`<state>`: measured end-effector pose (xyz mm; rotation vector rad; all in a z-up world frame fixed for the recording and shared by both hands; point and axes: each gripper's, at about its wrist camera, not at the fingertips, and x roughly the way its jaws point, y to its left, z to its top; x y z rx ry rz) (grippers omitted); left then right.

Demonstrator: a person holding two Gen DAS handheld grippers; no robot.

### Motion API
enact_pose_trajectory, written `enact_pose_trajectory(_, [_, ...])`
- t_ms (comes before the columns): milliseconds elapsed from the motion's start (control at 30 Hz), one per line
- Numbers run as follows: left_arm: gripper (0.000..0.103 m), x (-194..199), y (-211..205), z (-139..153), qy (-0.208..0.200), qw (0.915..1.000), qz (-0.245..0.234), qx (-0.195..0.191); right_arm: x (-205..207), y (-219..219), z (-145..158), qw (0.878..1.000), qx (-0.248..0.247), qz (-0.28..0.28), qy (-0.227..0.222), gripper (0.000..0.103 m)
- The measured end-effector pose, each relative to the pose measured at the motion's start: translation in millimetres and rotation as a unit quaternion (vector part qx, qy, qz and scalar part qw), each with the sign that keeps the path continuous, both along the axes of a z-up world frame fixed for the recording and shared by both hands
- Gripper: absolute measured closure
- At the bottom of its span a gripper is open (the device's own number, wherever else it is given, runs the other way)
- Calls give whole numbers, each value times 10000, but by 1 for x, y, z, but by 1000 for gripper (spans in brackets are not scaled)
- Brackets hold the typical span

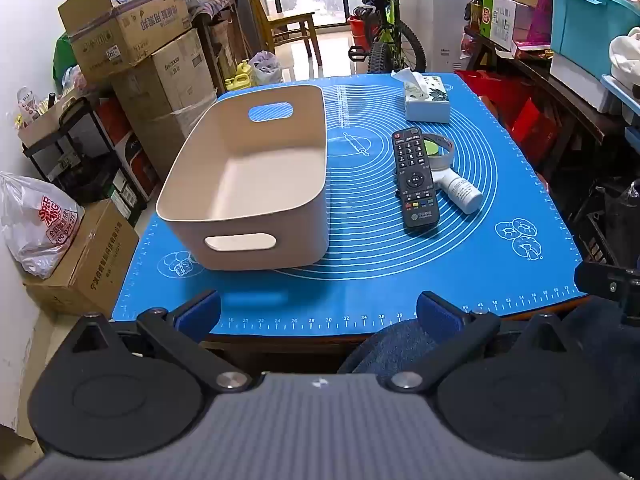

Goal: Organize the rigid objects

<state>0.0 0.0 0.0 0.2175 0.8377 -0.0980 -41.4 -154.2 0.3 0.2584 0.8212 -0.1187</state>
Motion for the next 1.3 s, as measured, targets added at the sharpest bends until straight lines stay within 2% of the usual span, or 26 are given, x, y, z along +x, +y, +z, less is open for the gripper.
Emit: enact_pose_trajectory(1300, [0, -1, -1, 4, -98, 9999, -53, 53, 1, -1, -4, 10000, 21, -11, 78, 2])
